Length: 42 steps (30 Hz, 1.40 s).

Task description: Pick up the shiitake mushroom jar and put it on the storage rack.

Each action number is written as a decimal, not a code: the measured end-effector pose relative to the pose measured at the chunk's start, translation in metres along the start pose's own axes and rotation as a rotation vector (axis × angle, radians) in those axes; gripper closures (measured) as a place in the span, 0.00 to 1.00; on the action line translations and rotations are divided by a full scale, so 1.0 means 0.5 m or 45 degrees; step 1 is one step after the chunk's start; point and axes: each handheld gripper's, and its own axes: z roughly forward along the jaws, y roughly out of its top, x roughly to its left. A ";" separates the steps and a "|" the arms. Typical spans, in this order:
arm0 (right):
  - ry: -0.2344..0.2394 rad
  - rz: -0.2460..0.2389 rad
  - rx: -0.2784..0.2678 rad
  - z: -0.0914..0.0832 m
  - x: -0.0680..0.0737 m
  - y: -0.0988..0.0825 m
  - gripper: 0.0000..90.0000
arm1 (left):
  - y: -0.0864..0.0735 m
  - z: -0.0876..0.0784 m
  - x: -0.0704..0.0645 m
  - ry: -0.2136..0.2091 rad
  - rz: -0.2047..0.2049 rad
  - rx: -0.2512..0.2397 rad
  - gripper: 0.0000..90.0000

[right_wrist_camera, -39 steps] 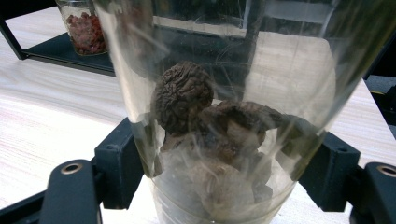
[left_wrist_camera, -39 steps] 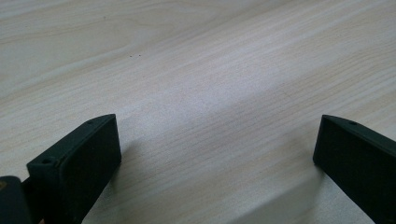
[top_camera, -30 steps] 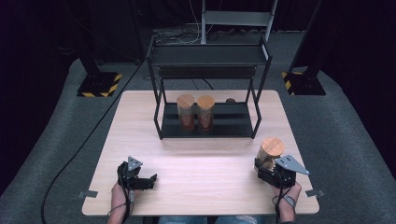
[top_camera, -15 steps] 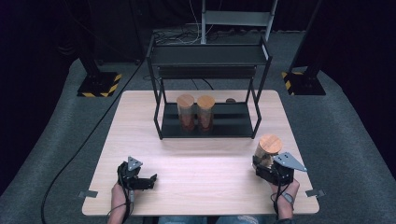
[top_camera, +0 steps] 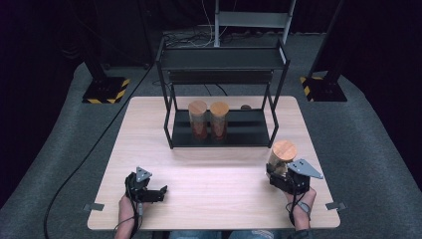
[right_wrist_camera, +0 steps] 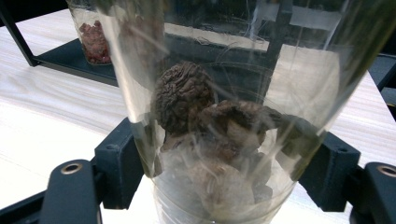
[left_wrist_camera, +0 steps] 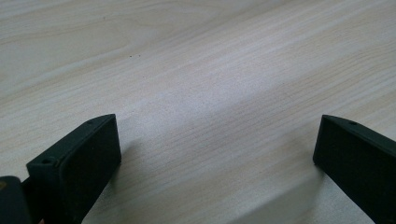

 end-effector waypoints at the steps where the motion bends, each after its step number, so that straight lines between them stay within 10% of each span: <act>1: 0.002 0.001 -0.002 0.001 0.001 0.001 0.27 | 0.000 0.000 0.000 0.000 -0.001 0.000 0.00; 42: 0.054 -0.022 -0.011 0.046 0.017 0.037 0.27 | 0.000 0.000 0.000 0.000 0.000 0.000 0.00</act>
